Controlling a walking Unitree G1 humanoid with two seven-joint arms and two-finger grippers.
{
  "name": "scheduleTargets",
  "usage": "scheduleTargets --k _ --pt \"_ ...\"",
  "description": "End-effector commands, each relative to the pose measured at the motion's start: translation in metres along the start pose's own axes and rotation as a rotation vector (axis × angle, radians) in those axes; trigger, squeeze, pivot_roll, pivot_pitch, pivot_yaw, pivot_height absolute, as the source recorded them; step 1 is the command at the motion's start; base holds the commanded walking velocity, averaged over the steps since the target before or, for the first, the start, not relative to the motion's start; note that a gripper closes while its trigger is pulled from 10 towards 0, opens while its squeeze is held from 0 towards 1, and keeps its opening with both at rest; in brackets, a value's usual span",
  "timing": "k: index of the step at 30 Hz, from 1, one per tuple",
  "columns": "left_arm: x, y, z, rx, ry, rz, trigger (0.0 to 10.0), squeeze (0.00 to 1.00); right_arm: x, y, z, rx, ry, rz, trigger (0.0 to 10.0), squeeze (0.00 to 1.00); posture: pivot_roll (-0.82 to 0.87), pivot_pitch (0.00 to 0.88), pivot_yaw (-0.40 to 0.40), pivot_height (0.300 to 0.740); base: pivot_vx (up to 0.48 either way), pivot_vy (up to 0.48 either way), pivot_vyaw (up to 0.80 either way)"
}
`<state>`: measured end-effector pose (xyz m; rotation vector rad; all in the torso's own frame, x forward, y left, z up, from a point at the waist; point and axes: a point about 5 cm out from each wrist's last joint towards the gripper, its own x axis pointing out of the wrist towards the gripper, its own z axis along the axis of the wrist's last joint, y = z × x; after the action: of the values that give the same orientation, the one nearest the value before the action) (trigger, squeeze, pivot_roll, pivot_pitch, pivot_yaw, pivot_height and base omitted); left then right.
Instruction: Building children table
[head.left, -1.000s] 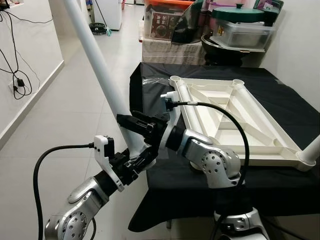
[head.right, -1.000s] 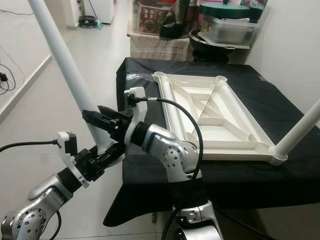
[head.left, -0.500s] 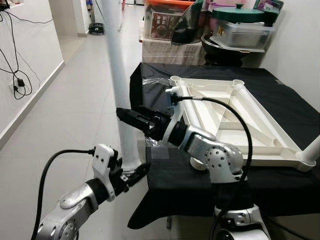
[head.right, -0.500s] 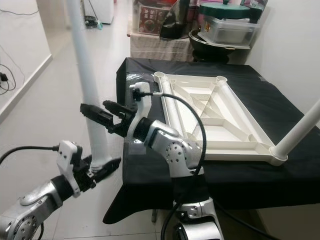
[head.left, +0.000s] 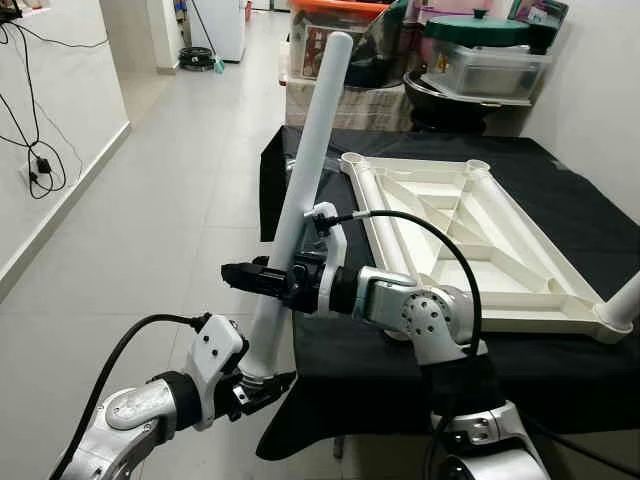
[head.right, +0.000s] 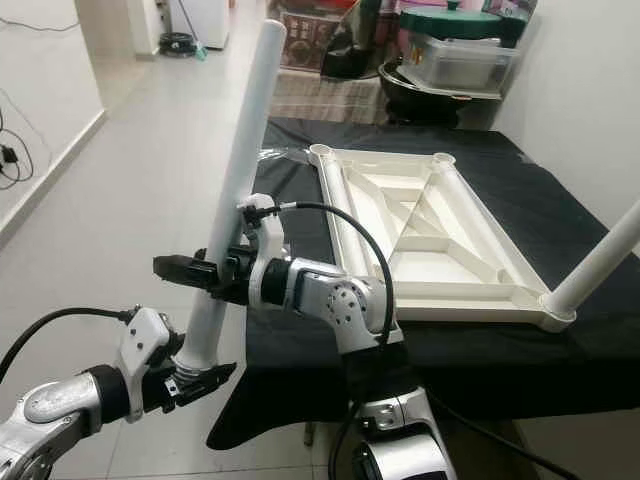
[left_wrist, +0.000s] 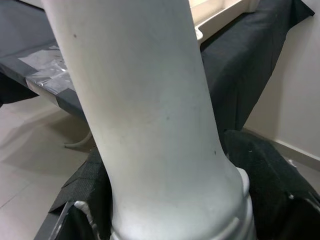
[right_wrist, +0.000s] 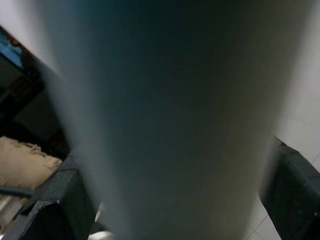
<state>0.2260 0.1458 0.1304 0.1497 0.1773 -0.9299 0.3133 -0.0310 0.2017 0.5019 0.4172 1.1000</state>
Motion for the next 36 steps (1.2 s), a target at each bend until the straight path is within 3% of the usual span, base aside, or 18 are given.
scheduleTargets --k 1,2,3,13,25,31,32,33,36 --pt "0.002 -0.008 0.004 0.04 -0.013 -0.05 10.0 0.0 0.0 -0.006 0.002 0.022 -0.026 -0.042 10.0 0.0 0.12 0.0 -0.102 0.74 0.0 0.0 0.0" --pt "0.002 -0.008 0.004 0.04 -0.013 -0.05 10.0 0.0 0.0 -0.006 0.002 0.022 -0.026 -0.042 10.0 0.0 0.12 0.0 -0.102 0.74 0.0 0.0 0.0" --pt "0.005 -0.012 0.004 0.042 -0.016 -0.064 10.0 0.0 0.002 -0.008 0.006 0.059 -0.068 -0.068 0.0 0.0 0.12 0.0 -0.099 0.74 0.0 0.0 0.0" --pt "0.007 -0.015 0.002 0.041 -0.02 -0.085 10.0 0.0 0.0 -0.013 0.013 0.112 -0.156 -0.119 0.0 0.0 0.12 0.0 -0.093 0.74 0.0 0.0 0.0" --pt "0.006 -0.014 0.001 0.044 -0.016 -0.093 10.0 0.0 0.0 -0.008 0.014 0.115 -0.163 -0.087 0.0 0.0 0.12 0.0 -0.093 0.74 0.0 0.0 0.0" --pt "0.006 -0.01 0.006 0.008 -0.059 -0.064 10.0 0.0 -0.001 -0.006 0.016 0.11 -0.183 -0.068 0.0 0.0 0.12 0.0 -0.094 0.74 0.0 0.0 0.0" --pt "0.006 -0.01 0.007 0.013 -0.065 -0.064 10.0 0.09 -0.001 -0.006 0.016 0.11 -0.187 -0.069 0.0 0.0 0.12 0.0 -0.093 0.74 0.0 0.0 0.0" --pt "0.005 -0.01 0.009 0.013 -0.079 -0.067 10.0 1.0 -0.002 -0.007 0.017 0.107 -0.193 -0.072 0.0 0.0 0.12 0.0 -0.092 0.74 0.0 0.0 0.0" --pt "0.003 -0.008 0.013 0.005 -0.108 -0.068 10.0 1.0 -0.006 -0.012 0.024 0.089 -0.218 -0.099 0.0 0.0 0.12 0.0 -0.092 0.74 0.0 0.0 0.0"
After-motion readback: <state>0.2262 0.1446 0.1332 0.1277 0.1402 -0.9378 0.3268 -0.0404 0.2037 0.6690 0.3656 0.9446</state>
